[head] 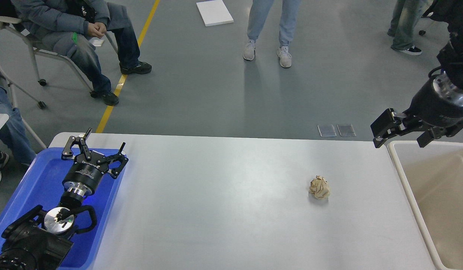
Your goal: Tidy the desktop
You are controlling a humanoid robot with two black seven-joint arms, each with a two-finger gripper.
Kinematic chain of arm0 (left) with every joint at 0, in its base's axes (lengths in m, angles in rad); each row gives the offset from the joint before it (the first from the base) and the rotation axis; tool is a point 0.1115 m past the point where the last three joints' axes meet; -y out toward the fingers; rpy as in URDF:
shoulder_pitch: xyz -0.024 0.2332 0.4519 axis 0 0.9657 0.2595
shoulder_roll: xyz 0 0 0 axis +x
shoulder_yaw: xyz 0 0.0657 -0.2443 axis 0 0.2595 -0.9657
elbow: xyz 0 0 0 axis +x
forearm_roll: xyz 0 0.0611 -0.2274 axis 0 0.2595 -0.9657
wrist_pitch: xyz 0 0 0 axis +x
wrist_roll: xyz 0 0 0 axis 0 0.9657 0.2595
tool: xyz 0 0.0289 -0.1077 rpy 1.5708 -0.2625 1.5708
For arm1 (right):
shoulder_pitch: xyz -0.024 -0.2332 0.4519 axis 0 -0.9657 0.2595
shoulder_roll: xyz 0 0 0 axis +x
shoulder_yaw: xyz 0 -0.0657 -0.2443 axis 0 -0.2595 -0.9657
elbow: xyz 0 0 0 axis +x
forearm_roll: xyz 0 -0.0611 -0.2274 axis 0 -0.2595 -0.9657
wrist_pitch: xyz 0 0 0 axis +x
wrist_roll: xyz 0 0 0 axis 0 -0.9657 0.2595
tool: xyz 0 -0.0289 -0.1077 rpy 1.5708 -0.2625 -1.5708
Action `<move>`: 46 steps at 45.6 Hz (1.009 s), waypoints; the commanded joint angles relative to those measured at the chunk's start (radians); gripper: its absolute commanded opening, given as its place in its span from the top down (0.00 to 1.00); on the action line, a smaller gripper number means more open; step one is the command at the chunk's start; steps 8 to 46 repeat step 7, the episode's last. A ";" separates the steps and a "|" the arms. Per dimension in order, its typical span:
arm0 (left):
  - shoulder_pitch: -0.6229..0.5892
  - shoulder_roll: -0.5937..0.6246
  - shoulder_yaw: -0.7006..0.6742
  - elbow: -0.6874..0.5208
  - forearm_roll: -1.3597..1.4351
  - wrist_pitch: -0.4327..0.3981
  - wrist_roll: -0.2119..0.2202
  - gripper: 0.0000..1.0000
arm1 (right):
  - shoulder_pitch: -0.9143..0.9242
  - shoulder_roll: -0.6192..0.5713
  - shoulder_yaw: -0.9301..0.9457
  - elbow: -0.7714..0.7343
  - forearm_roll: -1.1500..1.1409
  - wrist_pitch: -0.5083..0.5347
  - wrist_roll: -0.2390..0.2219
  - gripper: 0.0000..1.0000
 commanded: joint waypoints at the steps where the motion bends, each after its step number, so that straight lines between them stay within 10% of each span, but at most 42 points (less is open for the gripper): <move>1: 0.000 0.000 0.000 0.000 0.000 0.000 0.000 0.00 | -0.036 -0.005 0.047 0.003 0.001 0.000 -0.001 0.00; 46: 0.000 0.000 0.000 0.000 0.000 0.000 0.000 0.00 | -0.042 -0.010 0.057 0.003 -0.010 0.000 -0.001 0.00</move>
